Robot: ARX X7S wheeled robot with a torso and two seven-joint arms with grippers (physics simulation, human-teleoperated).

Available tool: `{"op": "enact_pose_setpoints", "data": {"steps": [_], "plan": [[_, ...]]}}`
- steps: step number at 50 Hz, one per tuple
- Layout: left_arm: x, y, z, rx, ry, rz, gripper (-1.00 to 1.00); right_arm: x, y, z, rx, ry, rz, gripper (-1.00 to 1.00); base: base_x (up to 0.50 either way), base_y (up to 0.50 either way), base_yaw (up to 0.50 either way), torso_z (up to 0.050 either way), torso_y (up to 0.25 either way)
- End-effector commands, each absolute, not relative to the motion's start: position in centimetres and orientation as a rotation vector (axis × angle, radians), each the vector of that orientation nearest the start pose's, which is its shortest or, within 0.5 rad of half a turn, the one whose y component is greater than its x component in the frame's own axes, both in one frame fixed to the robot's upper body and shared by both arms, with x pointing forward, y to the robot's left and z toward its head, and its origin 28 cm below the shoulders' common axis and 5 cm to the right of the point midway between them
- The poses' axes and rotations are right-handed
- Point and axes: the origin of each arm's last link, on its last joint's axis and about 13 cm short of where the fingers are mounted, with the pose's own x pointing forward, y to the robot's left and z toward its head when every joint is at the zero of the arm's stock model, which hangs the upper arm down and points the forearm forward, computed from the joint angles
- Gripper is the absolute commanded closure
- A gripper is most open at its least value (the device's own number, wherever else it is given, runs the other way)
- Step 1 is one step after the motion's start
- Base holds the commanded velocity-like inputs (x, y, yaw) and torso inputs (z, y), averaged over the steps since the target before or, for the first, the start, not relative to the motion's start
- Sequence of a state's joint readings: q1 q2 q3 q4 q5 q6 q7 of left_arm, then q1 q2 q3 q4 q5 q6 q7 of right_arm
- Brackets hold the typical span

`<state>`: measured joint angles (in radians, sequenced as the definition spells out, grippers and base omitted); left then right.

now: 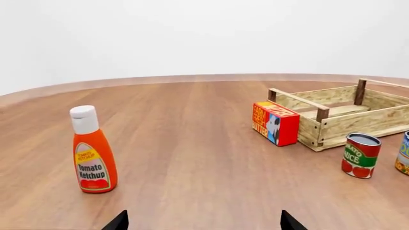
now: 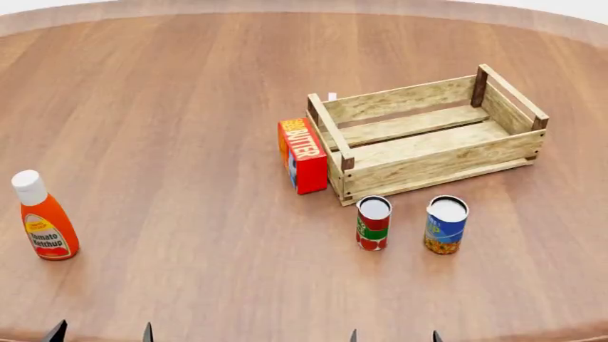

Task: Pick up the tomato sauce, and put it in the wooden tray.

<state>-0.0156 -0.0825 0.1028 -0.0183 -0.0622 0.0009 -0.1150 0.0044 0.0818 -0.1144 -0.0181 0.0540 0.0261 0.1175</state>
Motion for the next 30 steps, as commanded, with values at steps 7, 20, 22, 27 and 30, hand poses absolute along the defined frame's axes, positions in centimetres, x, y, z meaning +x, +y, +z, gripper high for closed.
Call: {"op": "enact_pose_setpoints", "data": {"steps": [7,20,22,27,30], "plan": [[21.3,20.5,1.14,0.02,0.011,0.018,-1.0,21.07,-9.3,1.47,-0.026,0.014,-0.003,-1.0,0.22,0.0,0.0,0.0,0.0],[21.29,20.46,1.13,0.022,0.01,0.02,-1.0,20.98,-9.3,1.47,-0.031,0.01,0.004,-1.0,0.4,0.0,0.0,0.0,0.0],[21.31,20.47,1.11,0.021,0.01,0.021,-1.0,20.99,-9.29,1.45,-0.032,0.011,0.005,-1.0,0.42,0.0,0.0,0.0,0.0],[21.36,20.45,1.12,0.022,0.012,0.021,-1.0,21.01,-9.28,1.42,-0.032,0.011,0.007,-1.0,0.42,0.0,0.0,0.0,0.0],[21.39,20.46,1.13,0.021,0.011,0.021,-1.0,21.04,-9.27,1.4,-0.032,0.012,0.007,-1.0,0.42,0.0,0.0,0.0,0.0]]}}
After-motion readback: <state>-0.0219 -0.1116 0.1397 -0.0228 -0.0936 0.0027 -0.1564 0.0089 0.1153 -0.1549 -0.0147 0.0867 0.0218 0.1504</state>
